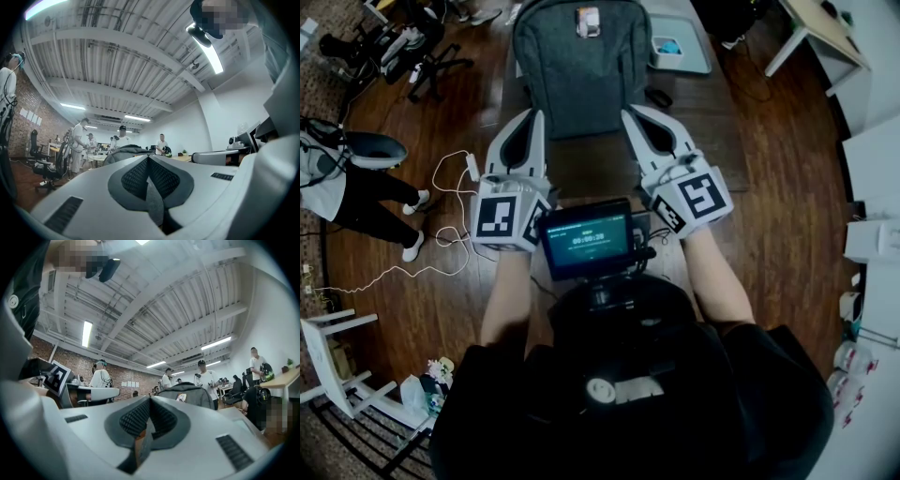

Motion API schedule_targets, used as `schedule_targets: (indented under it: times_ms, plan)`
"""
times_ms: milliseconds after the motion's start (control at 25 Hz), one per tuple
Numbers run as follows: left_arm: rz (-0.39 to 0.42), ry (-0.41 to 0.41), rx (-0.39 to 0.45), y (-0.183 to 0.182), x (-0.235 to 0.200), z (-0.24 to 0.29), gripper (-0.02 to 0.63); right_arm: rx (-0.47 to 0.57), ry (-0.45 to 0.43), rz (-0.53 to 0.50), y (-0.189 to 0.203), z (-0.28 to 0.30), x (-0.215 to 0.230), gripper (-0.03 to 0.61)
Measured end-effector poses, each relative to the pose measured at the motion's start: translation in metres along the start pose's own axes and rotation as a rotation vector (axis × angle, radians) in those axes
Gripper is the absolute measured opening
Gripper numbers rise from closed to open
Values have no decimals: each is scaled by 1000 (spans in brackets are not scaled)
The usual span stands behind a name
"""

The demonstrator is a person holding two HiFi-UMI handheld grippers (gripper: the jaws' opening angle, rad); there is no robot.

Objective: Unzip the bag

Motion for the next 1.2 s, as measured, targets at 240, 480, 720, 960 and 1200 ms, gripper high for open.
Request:
schedule_targets:
  times_ms: [240, 480, 720, 960, 1200]
  plan:
    - [20, 2, -11, 0, -1, -1, 0, -8, 51, -21, 2, 0, 5, 3]
    - [0, -8, -5, 0, -1, -1, 0, -15, 27, 0, 3, -1, 3, 3]
    - [-9, -4, 5, 1, -4, -1, 0, -10, 21, 3, 1, 1, 1, 3]
    - [0, 4, -6, 2, -3, 0, 0, 1, 18, 1, -2, 2, 1, 3]
    - [-6, 10, -7, 2, -1, 2, 0, 2, 28, -20, 3, 1, 3, 3]
Point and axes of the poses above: the fingertips, and each gripper's own axes: z forward along the fingers, x to its right, y out of its underside, the point moved 8 cm from there along -z, backward along the fingers, and after that the axes turned 10 degrees about y, right-handed, at the moved point
